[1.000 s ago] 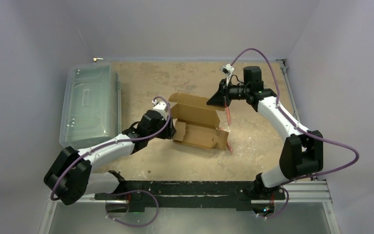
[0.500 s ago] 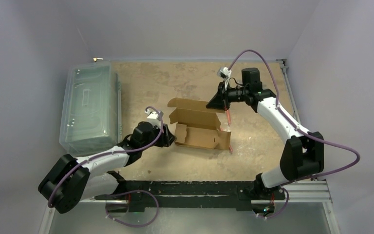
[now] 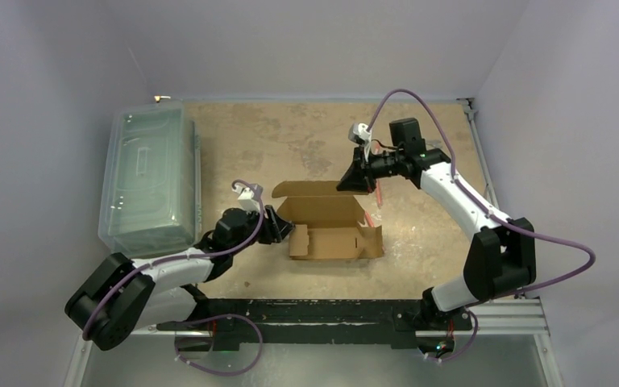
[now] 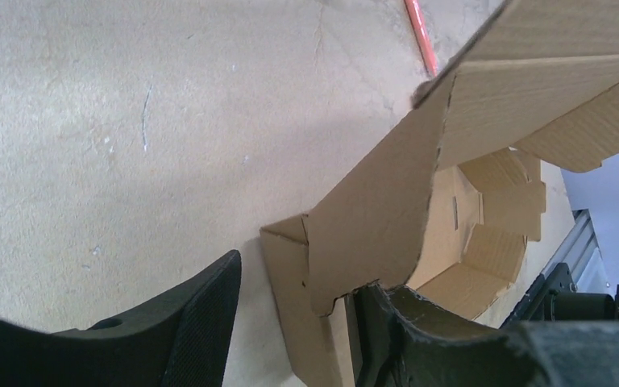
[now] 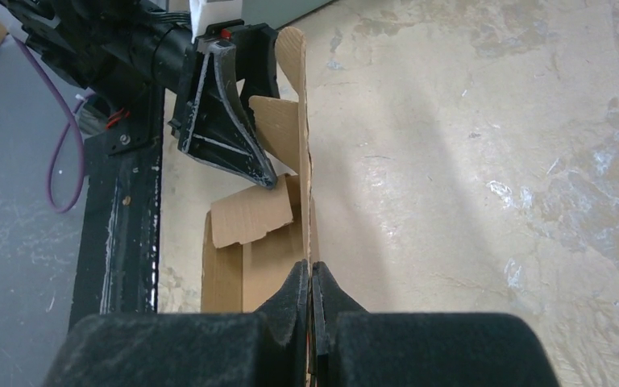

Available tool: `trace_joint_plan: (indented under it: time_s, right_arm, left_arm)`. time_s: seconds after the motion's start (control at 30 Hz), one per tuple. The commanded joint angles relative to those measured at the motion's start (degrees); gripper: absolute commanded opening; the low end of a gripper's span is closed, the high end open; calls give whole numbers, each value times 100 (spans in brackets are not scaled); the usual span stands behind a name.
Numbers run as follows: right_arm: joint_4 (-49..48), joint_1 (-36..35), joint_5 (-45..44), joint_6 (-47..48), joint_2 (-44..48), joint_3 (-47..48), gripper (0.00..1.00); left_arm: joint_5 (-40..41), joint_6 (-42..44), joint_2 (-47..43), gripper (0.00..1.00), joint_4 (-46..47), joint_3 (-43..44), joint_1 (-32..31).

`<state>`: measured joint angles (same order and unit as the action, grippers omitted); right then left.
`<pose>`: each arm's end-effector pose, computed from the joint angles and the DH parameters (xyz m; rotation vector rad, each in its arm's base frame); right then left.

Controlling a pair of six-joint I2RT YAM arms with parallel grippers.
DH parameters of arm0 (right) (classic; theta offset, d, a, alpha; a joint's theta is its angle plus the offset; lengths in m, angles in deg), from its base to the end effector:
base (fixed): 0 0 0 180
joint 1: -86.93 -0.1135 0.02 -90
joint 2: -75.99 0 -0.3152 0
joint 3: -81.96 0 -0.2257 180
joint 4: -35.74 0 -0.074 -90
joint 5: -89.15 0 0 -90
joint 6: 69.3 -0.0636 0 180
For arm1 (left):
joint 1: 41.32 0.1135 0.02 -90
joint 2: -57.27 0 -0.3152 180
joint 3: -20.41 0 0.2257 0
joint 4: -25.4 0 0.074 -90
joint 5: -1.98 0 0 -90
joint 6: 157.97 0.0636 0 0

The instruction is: Fold the paper box

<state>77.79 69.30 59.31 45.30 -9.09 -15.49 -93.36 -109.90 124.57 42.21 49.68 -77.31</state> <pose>0.2632 0.1415 0.3434 -1.2057 1.7386 1.1365 0.1617 -0.1248 0.2155 -0.0413 2.0720 -0.9666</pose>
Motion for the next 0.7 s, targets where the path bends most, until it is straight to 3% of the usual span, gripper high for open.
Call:
trace_joint_plan:
  time_s: [0.0,0.27,0.43,0.67]
  right_arm:
    - [89,-67,-35,338,274,83,0]
    - [-540,-74,-602,-97,503,-128,0]
    - [-898,-74,-704,-246,590,-107,0]
    - [-1300,-167,-762,-165,809,-86,0]
  left_arm:
    - [-82,-262,42,48,299,-79,40]
    - [-116,-223,-570,53,-607,64,44]
    - [-296,-160,-726,56,-536,40,39]
    - [58,551,-378,57,-243,285,40]
